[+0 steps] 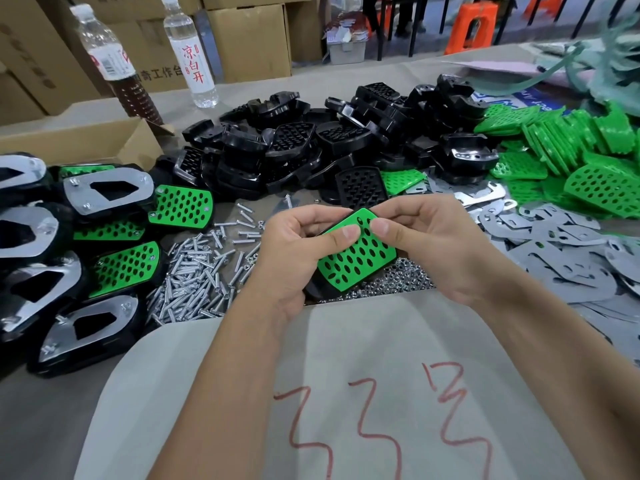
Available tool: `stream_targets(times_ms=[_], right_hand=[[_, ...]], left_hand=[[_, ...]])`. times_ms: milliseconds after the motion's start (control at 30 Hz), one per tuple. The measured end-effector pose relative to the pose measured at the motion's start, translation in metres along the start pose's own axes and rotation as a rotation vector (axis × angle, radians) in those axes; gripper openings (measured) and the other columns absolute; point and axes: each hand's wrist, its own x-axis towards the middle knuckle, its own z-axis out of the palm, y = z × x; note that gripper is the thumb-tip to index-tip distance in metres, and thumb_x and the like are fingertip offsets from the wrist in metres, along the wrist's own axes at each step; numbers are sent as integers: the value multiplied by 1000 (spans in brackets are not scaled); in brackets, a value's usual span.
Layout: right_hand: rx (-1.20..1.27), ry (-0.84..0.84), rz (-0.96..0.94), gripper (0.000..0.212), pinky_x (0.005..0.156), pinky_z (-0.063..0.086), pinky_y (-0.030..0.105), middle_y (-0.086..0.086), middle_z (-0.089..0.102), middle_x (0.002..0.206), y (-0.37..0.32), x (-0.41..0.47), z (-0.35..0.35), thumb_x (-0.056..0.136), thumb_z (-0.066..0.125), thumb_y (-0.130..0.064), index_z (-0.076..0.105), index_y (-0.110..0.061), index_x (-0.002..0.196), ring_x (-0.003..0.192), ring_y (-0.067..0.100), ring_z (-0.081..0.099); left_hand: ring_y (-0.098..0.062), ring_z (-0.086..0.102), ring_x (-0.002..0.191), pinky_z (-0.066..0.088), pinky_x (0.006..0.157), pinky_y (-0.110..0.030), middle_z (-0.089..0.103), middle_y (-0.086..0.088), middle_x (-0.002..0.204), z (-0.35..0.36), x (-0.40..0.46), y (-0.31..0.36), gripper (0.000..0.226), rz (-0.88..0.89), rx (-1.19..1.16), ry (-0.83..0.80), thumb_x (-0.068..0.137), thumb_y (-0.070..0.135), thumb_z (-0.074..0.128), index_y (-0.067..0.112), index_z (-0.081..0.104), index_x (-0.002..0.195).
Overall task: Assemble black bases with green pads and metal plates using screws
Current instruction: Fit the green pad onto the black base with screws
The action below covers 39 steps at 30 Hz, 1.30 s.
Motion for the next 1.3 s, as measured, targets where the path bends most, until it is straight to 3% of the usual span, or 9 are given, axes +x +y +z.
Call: stream_targets(times_ms=[433, 500, 600, 767, 867, 1033, 1167, 1233, 1300], right_hand=[[105, 7, 76, 41, 81, 53, 53, 39, 68, 102, -5, -3, 5, 83, 79, -26, 72, 7, 107, 87, 41, 65], [110, 87, 92, 32, 75, 58, 49, 33, 72, 97, -5, -1, 6, 83, 76, -26, 75, 2, 99, 84, 41, 68], [111, 271, 104, 12, 68, 61, 41, 21, 76, 85, -3, 2, 8, 83, 78, -21, 78, -9, 81, 75, 32, 73], [180, 422, 105, 18, 60, 58, 32, 13, 73, 81, -4, 3, 6, 91, 77, -19, 70, -4, 99, 72, 24, 71], [230, 316, 77, 30, 68, 60, 32, 13, 70, 87, -7, 3, 4, 92, 75, -32, 71, -6, 105, 78, 24, 67], [69, 151, -22, 23, 69, 52, 29, 13, 60, 88, -7, 2, -3, 92, 70, -30, 75, -18, 111, 76, 16, 59], [-236, 124, -162, 48, 78, 60, 49, 8, 67, 115, -4, 0, -4, 82, 84, -23, 70, -34, 126, 90, 22, 65], [-310, 144, -217, 44, 78, 59, 60, 0, 70, 115, -3, -1, -3, 79, 86, -27, 71, -35, 119, 98, 27, 67], [-364, 180, -268, 35, 71, 60, 56, -5, 73, 104, -1, 0, 0, 75, 87, -33, 73, -35, 108, 93, 24, 69]], left_hand=[[-29, 77, 85, 63, 75, -38, 78, -17, 96, -3, 1, 3, 35, -57, -112, -66, 72, 7, 88, 2, 76, 105], [-25, 77, 92, 61, 82, -38, 80, -10, 98, 5, 3, 0, 31, 75, 76, 69, 75, 14, 88, 9, 77, 103], [-12, 67, 108, 52, 96, -30, 73, 6, 113, 13, 2, -4, 28, 505, 702, 262, 84, 29, 85, 20, 78, 109], [-11, 55, 132, 40, 115, -31, 64, 7, 139, 19, -2, -7, 64, 593, 913, 18, 76, 43, 89, 22, 70, 134], [-11, 62, 129, 46, 112, -33, 68, 3, 138, 18, 1, -11, 54, 586, 829, 72, 84, 18, 84, 16, 69, 136], [4, 65, 91, 47, 83, -19, 75, 12, 100, 14, 2, -8, 29, 484, 533, 138, 97, -2, 66, 13, 77, 120], [-7, 66, 95, 49, 86, -22, 74, -4, 100, 16, 1, -2, 19, 460, 397, 81, 95, -1, 69, 8, 77, 110], [-10, 65, 91, 50, 81, -19, 73, -13, 98, 19, -2, -1, 18, 444, 362, 47, 92, -5, 71, 4, 77, 107], [-12, 66, 87, 51, 77, -19, 74, -15, 96, 20, -3, -1, 19, 438, 342, 65, 89, -10, 73, 1, 77, 105]])
